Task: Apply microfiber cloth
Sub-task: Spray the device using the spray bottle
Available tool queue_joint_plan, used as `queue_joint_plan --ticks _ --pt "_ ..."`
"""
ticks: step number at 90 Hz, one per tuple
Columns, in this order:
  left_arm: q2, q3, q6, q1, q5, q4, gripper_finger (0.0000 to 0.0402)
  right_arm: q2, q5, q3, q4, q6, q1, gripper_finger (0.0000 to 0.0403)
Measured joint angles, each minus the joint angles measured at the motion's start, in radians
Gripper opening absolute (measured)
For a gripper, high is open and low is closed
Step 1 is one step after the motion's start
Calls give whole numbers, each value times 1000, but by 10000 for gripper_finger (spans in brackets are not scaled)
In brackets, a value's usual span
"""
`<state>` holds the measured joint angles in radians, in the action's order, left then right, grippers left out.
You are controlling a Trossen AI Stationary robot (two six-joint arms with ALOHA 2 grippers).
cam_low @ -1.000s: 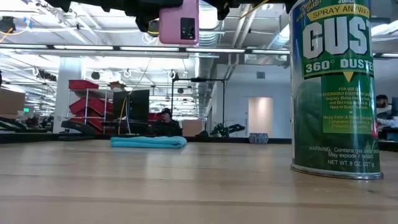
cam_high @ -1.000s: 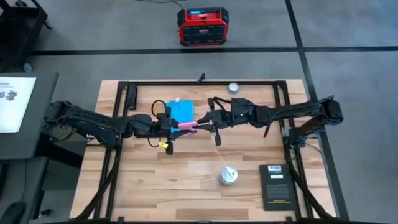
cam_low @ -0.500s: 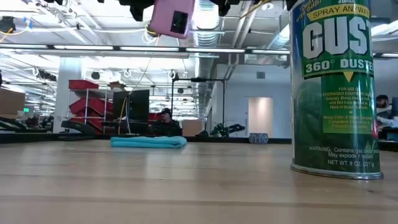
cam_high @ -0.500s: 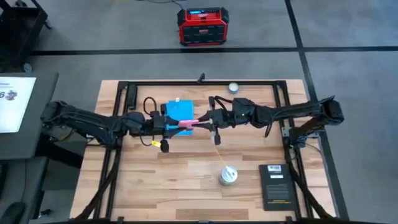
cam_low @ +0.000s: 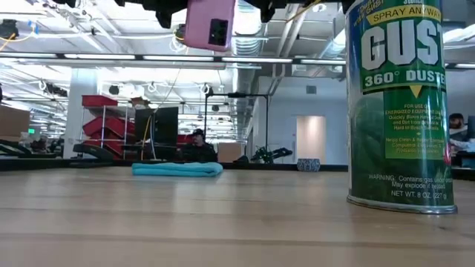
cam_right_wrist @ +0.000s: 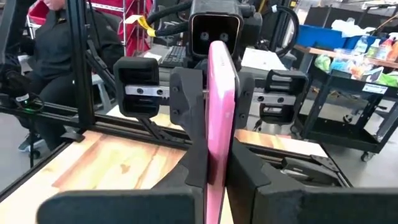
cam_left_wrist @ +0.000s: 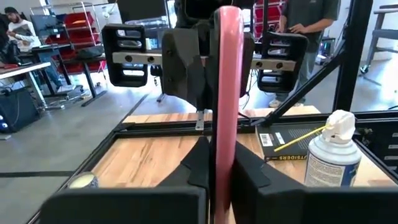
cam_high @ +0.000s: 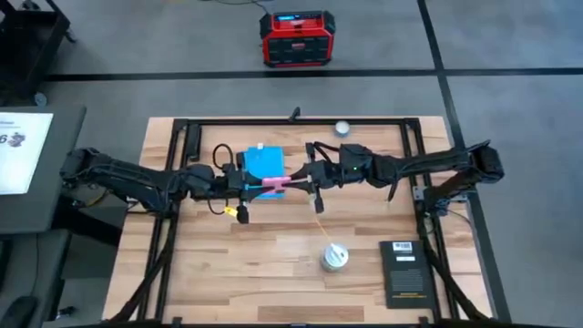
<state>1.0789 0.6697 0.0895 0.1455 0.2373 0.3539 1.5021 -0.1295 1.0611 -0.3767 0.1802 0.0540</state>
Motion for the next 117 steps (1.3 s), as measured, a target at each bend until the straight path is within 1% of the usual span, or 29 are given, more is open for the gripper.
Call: queue_joint_plan --ticks 32,37,47,52,60,64,68,73,79,84,92,100,111,117 --pt "3 0 1 0 14 -15 6 0 -7 2 52 -7 1 18" --pt "3 0 1 0 29 -21 5 0 -24 2 57 -8 2 36" --pt "3 1 7 2 50 -37 4 -3 -29 2 95 -10 -3 91" --pt "1 1 24 2 62 -26 4 -18 -29 6 149 -11 -3 113" --pt "-1 2 50 0 87 -1 4 -55 -19 26 211 -8 -6 130" --pt "-1 2 60 -3 97 6 4 -73 0 32 249 3 -12 125" --pt "-1 2 64 -8 100 8 4 -92 24 39 274 12 -18 112" --pt "-1 2 63 -15 108 3 4 -116 37 39 330 21 -19 83" --pt "0 -4 59 -17 131 13 4 -150 37 38 396 23 -18 33" --pt "3 -6 58 -17 150 14 4 -179 37 38 462 27 -20 11" --pt "7 -7 48 -17 159 21 4 -208 38 38 553 -4 -35 2" --pt "27 -6 33 -17 176 44 4 -209 40 38 619 -49 -69 0" --pt "86 -7 17 -17 198 86 4 -204 74 38 693 -103 -139 0" --pt "122 -7 14 -17 233 111 4 -204 110 38 719 -134 -186 0"
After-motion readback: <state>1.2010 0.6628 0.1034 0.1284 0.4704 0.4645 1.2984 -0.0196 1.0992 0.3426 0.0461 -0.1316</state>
